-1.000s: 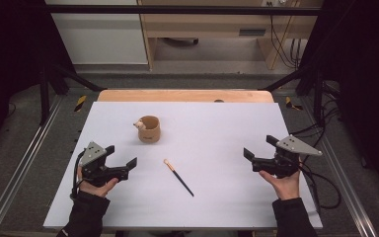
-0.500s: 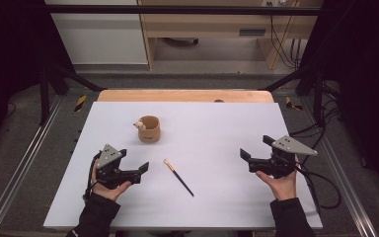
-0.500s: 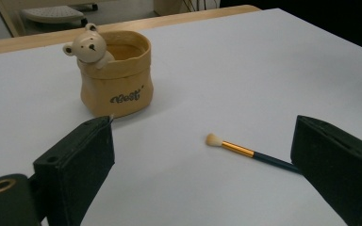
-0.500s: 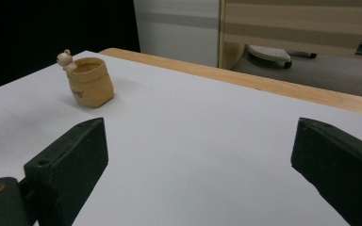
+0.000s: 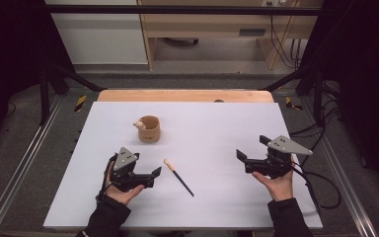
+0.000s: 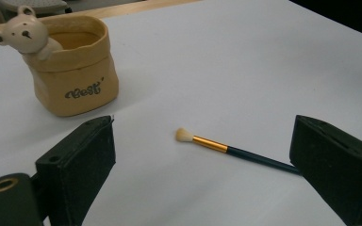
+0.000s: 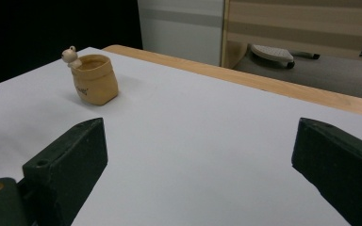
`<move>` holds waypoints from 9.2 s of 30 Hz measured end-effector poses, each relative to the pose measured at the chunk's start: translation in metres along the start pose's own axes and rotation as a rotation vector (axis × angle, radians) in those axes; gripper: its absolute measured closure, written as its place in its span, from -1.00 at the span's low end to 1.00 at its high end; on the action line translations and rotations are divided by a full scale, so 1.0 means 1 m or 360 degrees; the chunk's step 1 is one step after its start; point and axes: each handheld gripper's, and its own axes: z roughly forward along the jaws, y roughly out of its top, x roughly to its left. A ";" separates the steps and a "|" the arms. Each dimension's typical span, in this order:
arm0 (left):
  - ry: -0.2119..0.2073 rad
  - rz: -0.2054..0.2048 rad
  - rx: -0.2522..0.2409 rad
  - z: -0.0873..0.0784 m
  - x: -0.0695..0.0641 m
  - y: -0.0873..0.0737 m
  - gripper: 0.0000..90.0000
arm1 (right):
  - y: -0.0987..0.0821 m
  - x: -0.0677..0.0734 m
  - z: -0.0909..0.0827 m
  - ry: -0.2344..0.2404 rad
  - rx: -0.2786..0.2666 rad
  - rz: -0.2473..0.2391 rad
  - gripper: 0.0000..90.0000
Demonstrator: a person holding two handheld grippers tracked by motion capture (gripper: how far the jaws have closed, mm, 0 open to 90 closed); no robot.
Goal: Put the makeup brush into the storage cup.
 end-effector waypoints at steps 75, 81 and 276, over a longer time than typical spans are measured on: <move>0.0118 0.0012 0.0434 0.084 -0.064 -0.022 -0.28 | 0.000 0.006 0.004 0.0020 0.0033 -0.0024 -0.91; 0.0113 0.0024 0.0450 0.083 -0.063 -0.021 -0.18 | 0.000 0.006 0.004 0.0020 0.0037 -0.0023 -0.91; -0.0273 0.0551 0.1009 0.073 -0.046 0.026 0.84 | 0.000 0.005 0.004 0.0058 0.0070 -0.0005 -0.90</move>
